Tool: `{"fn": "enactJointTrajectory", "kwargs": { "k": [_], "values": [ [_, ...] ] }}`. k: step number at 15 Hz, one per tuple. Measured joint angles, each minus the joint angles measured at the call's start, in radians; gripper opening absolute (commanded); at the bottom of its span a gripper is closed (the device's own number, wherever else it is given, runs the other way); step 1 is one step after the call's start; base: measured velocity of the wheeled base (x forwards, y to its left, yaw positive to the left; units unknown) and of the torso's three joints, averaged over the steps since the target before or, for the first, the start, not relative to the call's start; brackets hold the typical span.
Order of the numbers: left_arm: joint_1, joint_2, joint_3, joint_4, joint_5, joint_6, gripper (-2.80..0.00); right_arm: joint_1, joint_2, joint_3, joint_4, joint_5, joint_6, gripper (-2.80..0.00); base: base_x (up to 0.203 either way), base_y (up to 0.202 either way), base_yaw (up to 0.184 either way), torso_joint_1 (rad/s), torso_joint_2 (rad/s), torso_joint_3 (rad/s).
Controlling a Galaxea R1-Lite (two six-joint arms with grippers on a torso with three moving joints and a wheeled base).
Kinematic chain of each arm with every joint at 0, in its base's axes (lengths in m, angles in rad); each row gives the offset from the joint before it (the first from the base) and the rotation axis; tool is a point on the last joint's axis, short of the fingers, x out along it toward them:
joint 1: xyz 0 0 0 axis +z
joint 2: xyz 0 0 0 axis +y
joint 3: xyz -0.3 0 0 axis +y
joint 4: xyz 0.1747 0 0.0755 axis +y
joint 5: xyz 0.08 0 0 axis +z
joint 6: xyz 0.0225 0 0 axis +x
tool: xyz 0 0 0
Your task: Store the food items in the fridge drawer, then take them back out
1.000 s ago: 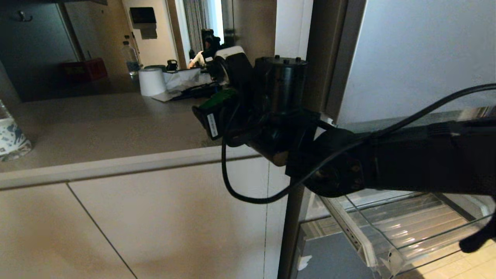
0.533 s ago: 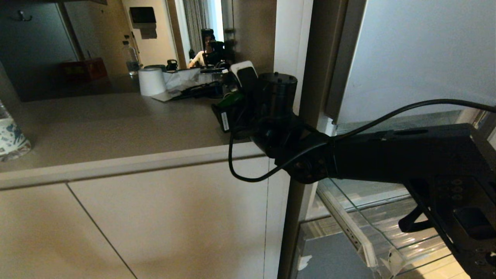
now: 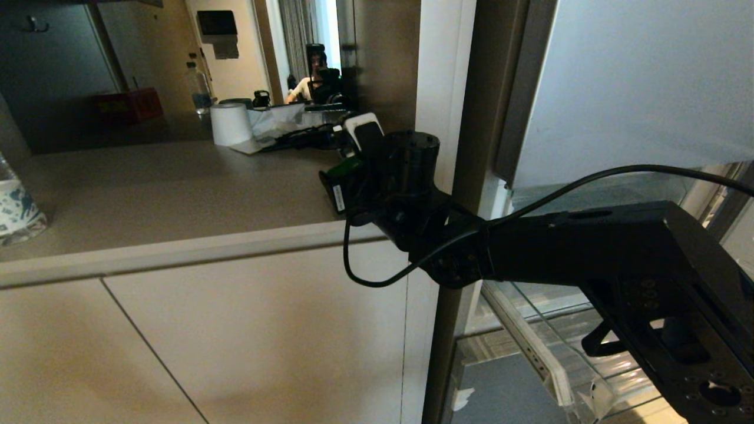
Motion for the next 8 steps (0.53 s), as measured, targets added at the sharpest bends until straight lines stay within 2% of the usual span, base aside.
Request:
{"fn": "enactJointTrajectory", "kwargs": {
  "k": [3,4,8],
  "values": [
    [0.0,0.0,0.0,0.0,0.0,0.0,-2.8,0.0,0.006,-0.001,0.0,0.001,0.0,-2.8,0.0,0.0,0.0,0.0,0.0,0.0],
    [0.0,0.0,0.0,0.0,0.0,0.0,-2.8,0.001,0.009,0.0,0.0,0.001,0.0,0.0,0.0,0.0,0.0,0.0,0.0,0.0],
    [0.0,0.0,0.0,0.0,0.0,0.0,-2.8,0.001,0.014,0.0,-0.002,0.001,0.002,0.0,0.0,0.0,0.0,0.0,0.0,0.0]
  ]
}}
